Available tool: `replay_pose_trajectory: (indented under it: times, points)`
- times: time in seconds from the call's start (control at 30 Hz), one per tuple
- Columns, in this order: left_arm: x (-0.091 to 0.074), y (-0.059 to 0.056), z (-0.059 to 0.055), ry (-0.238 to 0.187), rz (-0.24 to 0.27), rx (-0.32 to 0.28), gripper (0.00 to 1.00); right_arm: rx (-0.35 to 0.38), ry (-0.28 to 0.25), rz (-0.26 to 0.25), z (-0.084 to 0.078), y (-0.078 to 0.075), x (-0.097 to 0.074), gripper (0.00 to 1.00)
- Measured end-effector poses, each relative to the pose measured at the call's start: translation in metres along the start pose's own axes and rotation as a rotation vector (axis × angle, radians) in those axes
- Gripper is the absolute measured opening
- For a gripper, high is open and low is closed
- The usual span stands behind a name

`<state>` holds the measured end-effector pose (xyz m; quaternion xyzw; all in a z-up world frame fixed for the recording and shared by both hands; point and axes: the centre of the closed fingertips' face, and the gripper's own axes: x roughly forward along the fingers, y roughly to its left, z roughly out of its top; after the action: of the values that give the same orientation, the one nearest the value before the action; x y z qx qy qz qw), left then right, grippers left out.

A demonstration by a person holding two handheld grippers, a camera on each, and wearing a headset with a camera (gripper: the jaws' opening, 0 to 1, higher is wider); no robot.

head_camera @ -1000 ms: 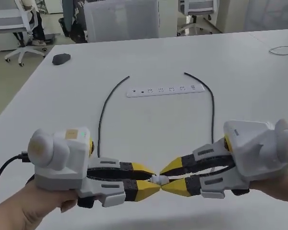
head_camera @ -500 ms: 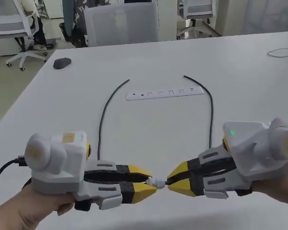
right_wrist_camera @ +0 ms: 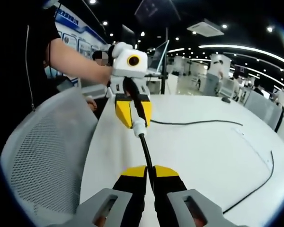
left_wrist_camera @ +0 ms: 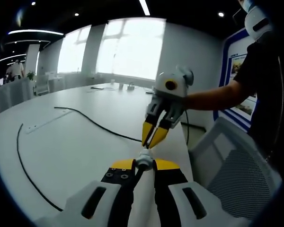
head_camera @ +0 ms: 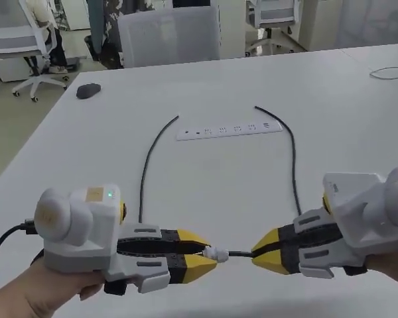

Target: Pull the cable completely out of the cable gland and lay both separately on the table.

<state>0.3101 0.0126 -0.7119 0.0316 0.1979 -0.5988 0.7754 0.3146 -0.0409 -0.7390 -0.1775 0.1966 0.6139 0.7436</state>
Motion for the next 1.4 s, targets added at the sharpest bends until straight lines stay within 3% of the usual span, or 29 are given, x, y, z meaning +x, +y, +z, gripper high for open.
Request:
replay_pose_trajectory:
  times: [0.13, 0.2, 0.3, 0.43, 0.53, 0.77, 0.9, 1.07, 1.17, 1.27, 1.3, 1.4]
  points:
    - [0.000, -0.001, 0.002, -0.004, 0.001, 0.002, 0.14, 0.070, 0.034, -0.055, -0.017, -0.006, -0.015, 0.00]
    - [-0.001, -0.001, 0.002, -0.003, 0.005, 0.009, 0.15, 0.122, 0.057, -0.114, -0.028, -0.013, -0.025, 0.00]
    - [-0.002, -0.001, 0.001, -0.002, 0.008, 0.013, 0.14, 0.145, 0.082, -0.174, -0.044, -0.021, -0.040, 0.00]
    - [-0.002, -0.003, 0.000, -0.002, 0.009, 0.005, 0.15, 0.206, 0.096, -0.218, -0.061, -0.025, -0.056, 0.00]
    - [-0.002, -0.006, 0.000, -0.001, 0.004, 0.007, 0.15, 0.262, 0.146, -0.261, -0.082, -0.028, -0.064, 0.00]
    - [-0.004, -0.007, -0.004, 0.007, 0.005, 0.015, 0.15, 0.323, 0.232, -0.355, -0.118, -0.037, -0.083, 0.00]
    - [-0.004, -0.007, -0.005, 0.009, 0.008, 0.015, 0.15, 0.321, 0.289, -0.383, -0.134, -0.039, -0.088, 0.01]
    - [-0.002, -0.006, -0.005, 0.010, 0.012, 0.015, 0.15, 0.313, 0.285, -0.388, -0.133, -0.039, -0.089, 0.03]
    - [-0.004, -0.004, -0.002, 0.001, 0.019, 0.010, 0.15, 0.362, 0.244, -0.404, -0.124, -0.043, -0.092, 0.08]
    - [-0.006, 0.000, 0.000, -0.005, 0.032, -0.010, 0.15, 0.409, 0.145, -0.378, -0.096, -0.044, -0.087, 0.23]
    - [-0.006, 0.000, 0.002, -0.011, 0.032, -0.010, 0.15, 0.399, 0.142, -0.376, -0.090, -0.044, -0.086, 0.24]
    - [-0.005, -0.001, 0.004, -0.005, 0.030, 0.002, 0.15, 0.367, 0.026, -0.328, -0.041, -0.042, -0.072, 0.24]
